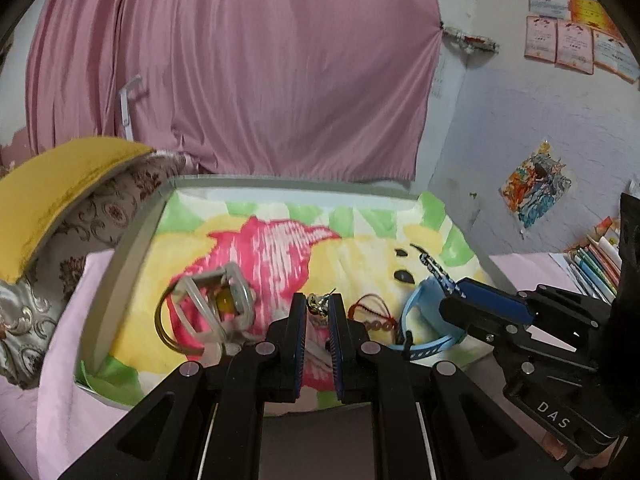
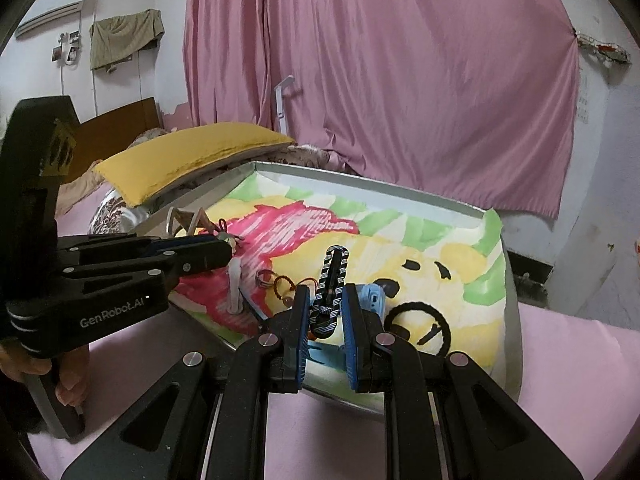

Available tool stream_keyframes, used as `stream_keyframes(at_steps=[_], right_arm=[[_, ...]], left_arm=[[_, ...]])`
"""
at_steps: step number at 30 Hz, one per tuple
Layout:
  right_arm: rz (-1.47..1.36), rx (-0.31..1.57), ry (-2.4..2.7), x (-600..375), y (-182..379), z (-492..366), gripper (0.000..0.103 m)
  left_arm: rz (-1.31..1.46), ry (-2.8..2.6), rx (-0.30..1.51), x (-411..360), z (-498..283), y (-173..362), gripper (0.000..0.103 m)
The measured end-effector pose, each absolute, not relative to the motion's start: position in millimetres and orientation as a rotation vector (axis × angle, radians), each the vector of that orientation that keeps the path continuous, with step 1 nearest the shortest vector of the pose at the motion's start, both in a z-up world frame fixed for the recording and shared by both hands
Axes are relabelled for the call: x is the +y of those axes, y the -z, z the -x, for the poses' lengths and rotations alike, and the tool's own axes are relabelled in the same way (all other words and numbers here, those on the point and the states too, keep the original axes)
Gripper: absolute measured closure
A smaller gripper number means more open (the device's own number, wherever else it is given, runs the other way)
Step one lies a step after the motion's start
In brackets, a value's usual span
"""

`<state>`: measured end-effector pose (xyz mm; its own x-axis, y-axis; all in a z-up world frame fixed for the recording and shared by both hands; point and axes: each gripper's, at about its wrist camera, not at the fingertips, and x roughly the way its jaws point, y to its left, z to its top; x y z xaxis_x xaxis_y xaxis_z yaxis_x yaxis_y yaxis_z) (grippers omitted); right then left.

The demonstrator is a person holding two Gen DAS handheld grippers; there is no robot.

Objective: Organize jewelry
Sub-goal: 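Carry the stud earring and beaded bracelet with both tools into the box, then open both tools to release the earring and bracelet in the box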

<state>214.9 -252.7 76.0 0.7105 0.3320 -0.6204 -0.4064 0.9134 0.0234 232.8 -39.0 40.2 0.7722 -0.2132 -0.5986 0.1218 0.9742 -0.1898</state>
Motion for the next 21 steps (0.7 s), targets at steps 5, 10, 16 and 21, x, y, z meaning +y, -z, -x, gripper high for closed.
stream_keyframes(at_steps=[5,10,16,21], right_arm=[[0.114,0.7,-0.417,-251,-72,-219,0.089],[0.119,0.708,-0.417,-249,-70,-220,0.089],[0.125,0.713,-0.418,-248,-69,-220,0.089],[0.127,0.719,-0.42,-249,-68,-221,0.089]], left_arm=[[0.161,0.182,0.71,-36,-238,-34,0.093],[0.171,0.184,0.745,-36,-242,-29,0.093],[0.177,0.185,0.78,-35,-247,-25,0.092],[0.172,0.186,0.783,-36,-247,-25,0.092]])
